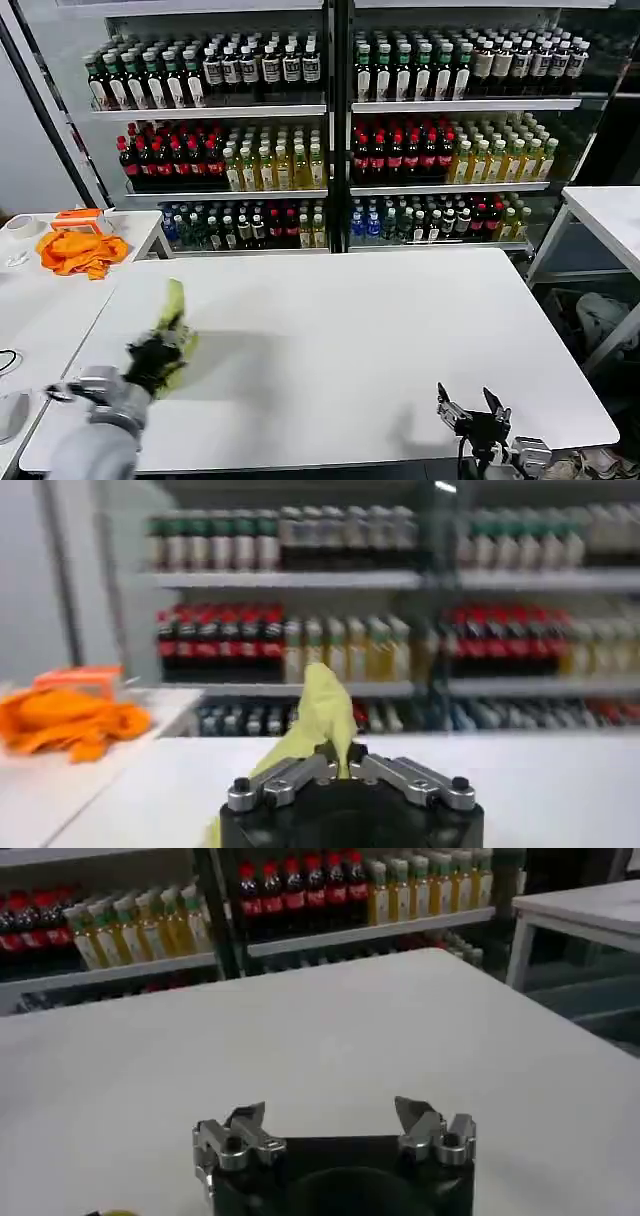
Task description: Fold and organize the clothes.
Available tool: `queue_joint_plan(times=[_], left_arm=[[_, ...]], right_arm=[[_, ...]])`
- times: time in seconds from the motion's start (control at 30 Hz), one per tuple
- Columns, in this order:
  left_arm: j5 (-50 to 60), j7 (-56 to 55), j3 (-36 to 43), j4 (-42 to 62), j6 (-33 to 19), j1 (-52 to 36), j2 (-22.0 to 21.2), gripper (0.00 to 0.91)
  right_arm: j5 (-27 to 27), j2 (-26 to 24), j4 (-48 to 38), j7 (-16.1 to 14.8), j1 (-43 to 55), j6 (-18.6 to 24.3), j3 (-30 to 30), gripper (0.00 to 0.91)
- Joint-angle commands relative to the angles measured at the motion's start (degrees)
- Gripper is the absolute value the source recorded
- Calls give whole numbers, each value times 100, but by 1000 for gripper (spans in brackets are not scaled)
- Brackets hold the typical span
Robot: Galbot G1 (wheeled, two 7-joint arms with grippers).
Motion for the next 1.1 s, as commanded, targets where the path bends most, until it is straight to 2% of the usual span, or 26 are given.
queue_joint_plan(times=[0.03, 0.3, 0.5, 0.63, 0.7, 0.73, 0.77, 0.8, 0.93, 1.03, 1.1], left_arm=[[3685, 273, 3300, 678, 83, -1174, -580, 40], [3486, 303, 4460, 1758, 559, -2415, -1306, 40], [2985, 16, 4708, 2901, 739, -3236, -2053, 30], [2655, -315, 4736, 3622, 685, -3795, -2734, 50], [2545, -398, 4709, 3896, 579, -3943, -2988, 141], [2459, -461, 4671, 4129, 422, -4011, -3095, 373], [2416, -493, 4650, 4248, 305, -4082, -3238, 564], [2362, -506, 4636, 4362, 133, -4111, -3293, 907], [1965, -582, 4604, 4304, -545, -4017, -3337, 907], [1753, -566, 4629, 3888, -1093, -3780, -3066, 907], [1508, -569, 4531, 3586, -1228, -3546, -2818, 907]], right_arm=[[10, 5, 3, 3, -30, 18, 71, 907], [22, 22, -53, -6, 28, 28, 113, 907], [65, -12, -138, -6, 150, 23, 140, 907], [95, -33, -198, -5, 214, 19, 143, 907], [104, -45, -230, -16, 237, 16, 143, 907], [101, -56, -250, -24, 260, 18, 139, 907], [101, -65, -264, -28, 275, 18, 135, 907], [101, -73, -280, -33, 299, 18, 132, 907], [102, -130, -303, -69, 402, 3, 121, 907], [149, -202, -331, -91, 532, 16, 106, 907], [234, -250, -364, -78, 677, 25, 77, 907]])
